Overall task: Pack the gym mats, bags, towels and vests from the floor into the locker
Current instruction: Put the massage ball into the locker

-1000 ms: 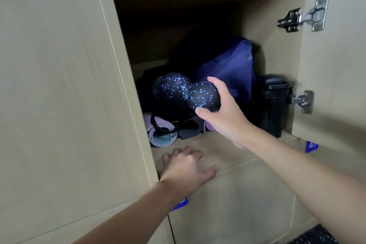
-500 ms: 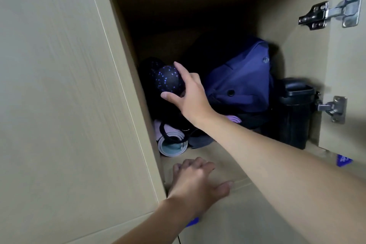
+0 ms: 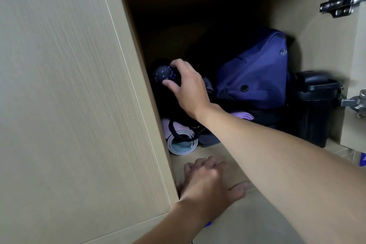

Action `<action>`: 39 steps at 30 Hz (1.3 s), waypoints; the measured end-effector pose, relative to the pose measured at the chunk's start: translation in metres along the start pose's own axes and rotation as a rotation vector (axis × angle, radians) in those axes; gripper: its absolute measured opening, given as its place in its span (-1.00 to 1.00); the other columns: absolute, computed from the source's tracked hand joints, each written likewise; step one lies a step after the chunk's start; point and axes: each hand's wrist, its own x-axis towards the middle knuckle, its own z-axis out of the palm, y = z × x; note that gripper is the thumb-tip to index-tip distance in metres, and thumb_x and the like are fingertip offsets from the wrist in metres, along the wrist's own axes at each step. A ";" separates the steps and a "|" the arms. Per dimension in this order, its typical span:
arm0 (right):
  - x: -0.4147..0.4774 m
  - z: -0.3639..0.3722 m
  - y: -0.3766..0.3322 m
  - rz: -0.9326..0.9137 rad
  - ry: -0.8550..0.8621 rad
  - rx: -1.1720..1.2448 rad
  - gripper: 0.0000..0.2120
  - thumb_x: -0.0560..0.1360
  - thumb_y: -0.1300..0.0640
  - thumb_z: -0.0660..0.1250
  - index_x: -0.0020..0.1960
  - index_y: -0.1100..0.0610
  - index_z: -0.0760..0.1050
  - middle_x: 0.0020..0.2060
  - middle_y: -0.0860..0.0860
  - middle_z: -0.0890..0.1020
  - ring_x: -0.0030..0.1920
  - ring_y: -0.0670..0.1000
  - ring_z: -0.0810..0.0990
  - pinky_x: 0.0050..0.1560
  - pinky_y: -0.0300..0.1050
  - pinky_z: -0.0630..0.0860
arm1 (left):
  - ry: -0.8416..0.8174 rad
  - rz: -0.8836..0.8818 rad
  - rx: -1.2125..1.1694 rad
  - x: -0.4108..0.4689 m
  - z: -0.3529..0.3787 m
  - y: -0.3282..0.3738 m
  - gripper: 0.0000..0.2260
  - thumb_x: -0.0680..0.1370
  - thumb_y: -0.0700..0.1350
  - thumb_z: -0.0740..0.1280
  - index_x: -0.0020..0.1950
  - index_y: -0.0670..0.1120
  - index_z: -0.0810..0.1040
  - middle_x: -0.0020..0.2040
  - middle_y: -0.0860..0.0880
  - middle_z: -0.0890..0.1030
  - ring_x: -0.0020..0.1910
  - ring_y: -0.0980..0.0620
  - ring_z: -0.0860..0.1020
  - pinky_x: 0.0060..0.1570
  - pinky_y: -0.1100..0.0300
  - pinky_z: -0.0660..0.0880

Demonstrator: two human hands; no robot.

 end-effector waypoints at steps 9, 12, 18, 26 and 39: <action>-0.001 0.012 0.025 0.158 -0.182 0.117 -0.26 0.51 0.10 0.45 0.57 -0.09 0.17 0.39 0.06 0.46 0.40 0.13 0.42 0.44 0.10 0.33 | 0.015 0.002 -0.018 -0.001 0.002 0.000 -0.21 0.27 0.49 -0.11 0.26 0.11 0.51 0.21 0.09 0.51 0.24 -0.02 0.40 0.24 -0.01 0.22; -0.003 0.005 0.027 0.137 -0.268 0.081 -0.23 0.52 0.12 0.43 0.59 -0.10 0.10 0.45 0.08 0.36 0.44 0.11 0.35 0.45 0.00 0.29 | 0.039 -0.008 -0.032 0.000 0.005 -0.001 -0.27 0.31 0.48 -0.07 0.26 0.15 0.51 0.19 0.12 0.52 0.23 0.00 0.41 0.24 0.00 0.23; -0.015 -0.006 0.027 -0.003 -0.334 -0.071 -0.32 0.57 0.24 0.25 0.59 -0.12 0.09 0.58 0.11 0.09 0.50 0.21 0.25 0.46 -0.03 0.26 | 0.047 -0.027 -0.088 0.000 0.000 0.000 -0.15 0.22 0.50 -0.11 0.33 0.14 0.51 0.27 0.14 0.52 0.31 0.04 0.40 0.31 -0.01 0.21; 0.007 -0.008 0.031 0.047 -0.504 -0.224 -0.25 0.59 0.21 0.16 0.59 -0.22 -0.15 0.55 0.15 0.14 0.51 0.21 0.18 0.49 0.13 0.21 | 0.064 -0.054 -0.162 0.002 0.002 0.000 -0.15 0.20 0.54 -0.05 0.30 0.15 0.53 0.26 0.20 0.52 0.30 0.13 0.40 0.33 0.05 0.20; 0.003 0.008 0.052 0.093 -0.584 -0.228 -0.29 0.62 0.14 0.19 0.61 -0.13 -0.14 0.52 0.13 0.24 0.48 0.21 0.24 0.47 0.14 0.22 | 0.097 -0.045 -0.260 0.000 0.001 -0.001 -0.25 0.21 0.51 0.03 0.19 0.14 0.59 0.14 0.22 0.55 0.20 0.19 0.45 0.31 0.11 0.20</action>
